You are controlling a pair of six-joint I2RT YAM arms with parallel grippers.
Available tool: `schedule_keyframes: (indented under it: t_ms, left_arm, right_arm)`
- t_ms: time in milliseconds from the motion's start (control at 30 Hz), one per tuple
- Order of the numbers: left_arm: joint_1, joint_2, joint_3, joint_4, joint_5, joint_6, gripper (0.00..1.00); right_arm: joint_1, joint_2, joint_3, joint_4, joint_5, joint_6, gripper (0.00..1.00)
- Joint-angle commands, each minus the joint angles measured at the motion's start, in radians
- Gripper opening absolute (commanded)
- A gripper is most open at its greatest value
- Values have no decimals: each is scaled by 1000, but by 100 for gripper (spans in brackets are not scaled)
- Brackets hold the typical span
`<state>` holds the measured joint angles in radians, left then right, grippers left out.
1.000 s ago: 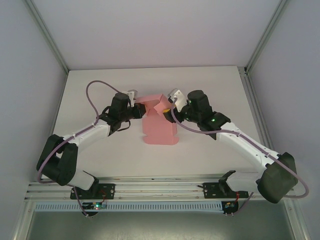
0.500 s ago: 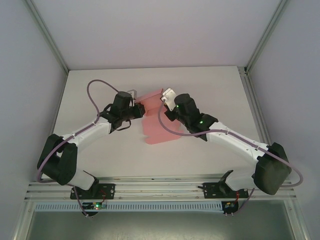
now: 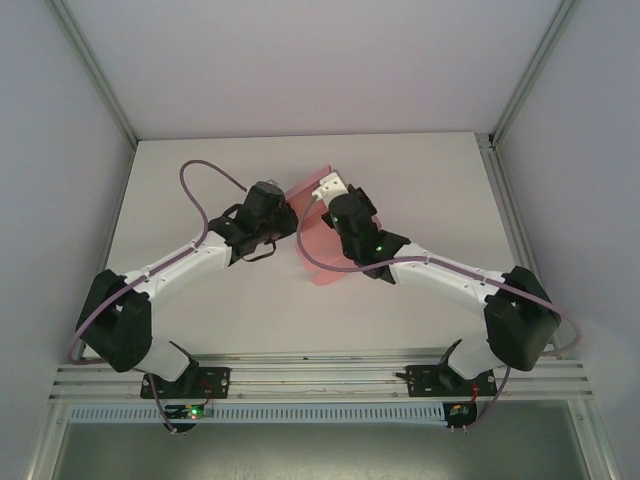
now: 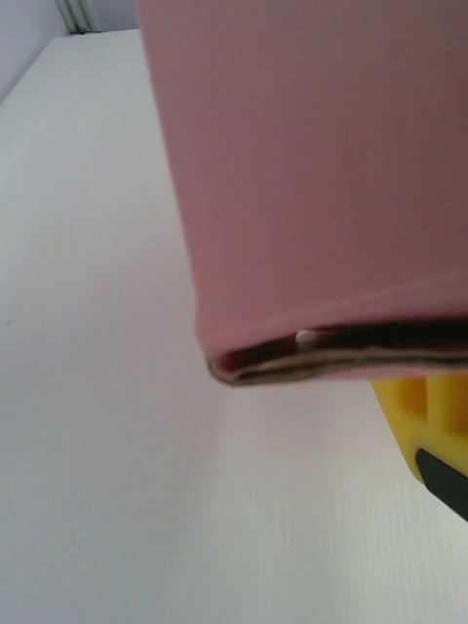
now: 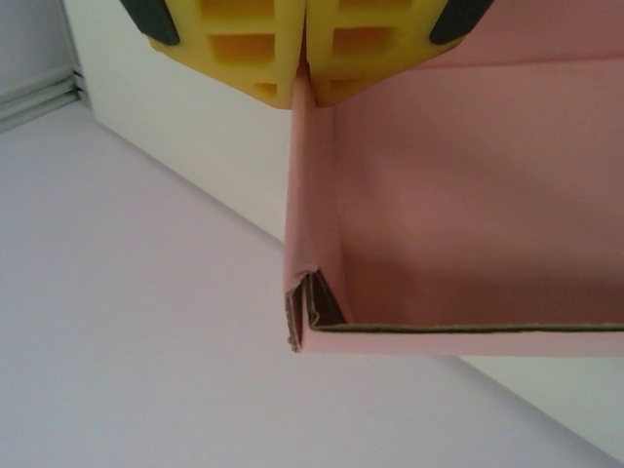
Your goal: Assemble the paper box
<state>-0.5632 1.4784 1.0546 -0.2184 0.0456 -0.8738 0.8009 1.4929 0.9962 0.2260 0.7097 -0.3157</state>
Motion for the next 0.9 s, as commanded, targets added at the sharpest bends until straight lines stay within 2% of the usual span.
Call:
schedule_keyframes:
  t_ms: [0, 133, 333, 600, 700, 767, 867]
  left_arm:
    - [-23, -27, 25, -74, -8, -98, 0]
    - [-24, -9, 34, -66, 6, -140, 0]
    - [-35, 9, 53, -65, 23, -161, 0]
    - [-46, 23, 85, -100, 6, -153, 0]
    - [-46, 26, 96, -116, -22, -136, 0]
    - [-44, 30, 109, -134, -50, -104, 0]
    - [-42, 47, 147, -186, -128, -5, 0]
  right_arm:
    - [-31, 57, -21, 110, 310, -95, 0]
    - [-36, 102, -60, 321, 404, -201, 0]
    - [-58, 165, -60, 434, 452, -223, 0]
    - [-63, 161, -62, 457, 438, -233, 0]
    - [-47, 111, -74, 337, 311, -169, 2]
    - [-32, 51, -80, 203, 152, -111, 7]
    - [-19, -71, -98, 16, -142, -19, 28]
